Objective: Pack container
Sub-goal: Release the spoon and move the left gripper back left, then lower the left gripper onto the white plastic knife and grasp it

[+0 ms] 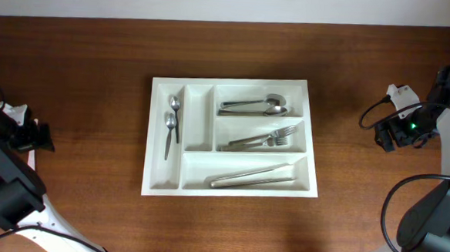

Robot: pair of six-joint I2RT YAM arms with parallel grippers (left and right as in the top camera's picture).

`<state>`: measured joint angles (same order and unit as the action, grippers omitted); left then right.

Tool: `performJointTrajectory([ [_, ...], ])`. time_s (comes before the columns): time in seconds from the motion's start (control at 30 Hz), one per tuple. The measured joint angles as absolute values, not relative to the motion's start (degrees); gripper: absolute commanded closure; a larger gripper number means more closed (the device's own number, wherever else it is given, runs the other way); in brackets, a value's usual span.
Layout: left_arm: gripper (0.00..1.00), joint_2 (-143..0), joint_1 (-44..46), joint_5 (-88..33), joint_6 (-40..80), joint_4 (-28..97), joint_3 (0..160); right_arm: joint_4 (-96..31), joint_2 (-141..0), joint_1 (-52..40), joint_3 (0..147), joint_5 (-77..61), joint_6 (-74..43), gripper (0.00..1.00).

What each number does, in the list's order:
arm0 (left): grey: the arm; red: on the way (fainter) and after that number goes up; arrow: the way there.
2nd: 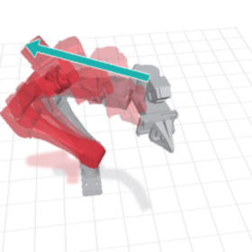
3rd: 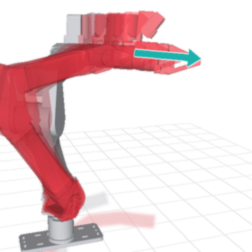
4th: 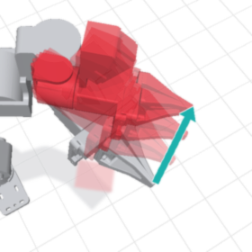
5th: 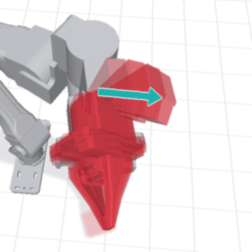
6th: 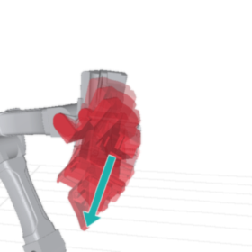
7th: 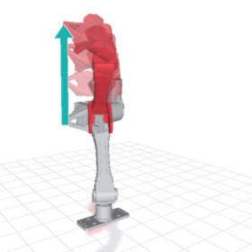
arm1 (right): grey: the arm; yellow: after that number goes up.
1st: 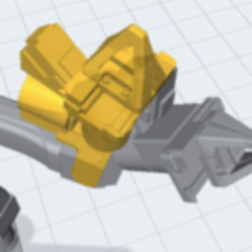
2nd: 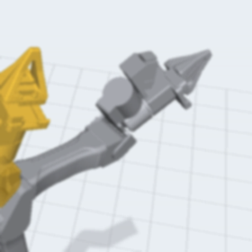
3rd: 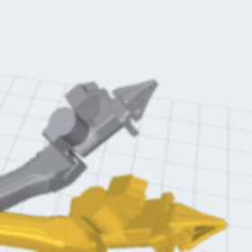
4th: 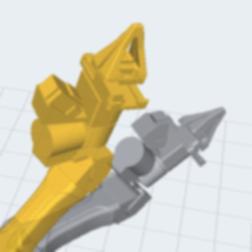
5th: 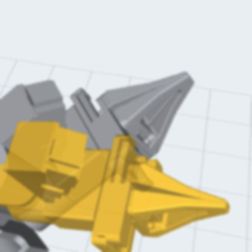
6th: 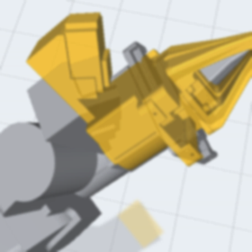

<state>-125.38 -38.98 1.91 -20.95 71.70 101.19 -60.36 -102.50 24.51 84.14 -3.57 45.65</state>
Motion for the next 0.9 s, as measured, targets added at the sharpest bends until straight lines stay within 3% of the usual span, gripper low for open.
performJointTrajectory([
  [0.5,0.01,-125.4,-38.9,1.7,-31.7,64.9,101.1,-60.4,-102.5,24.5,84.1,-3.6,45.6,0.01],
  [0.9,0.01,-125.4,-38.9,-0.5,-33.3,60.8,98.3,-60.4,-102.5,24.5,84.1,-3.6,45.6,0.01],
])
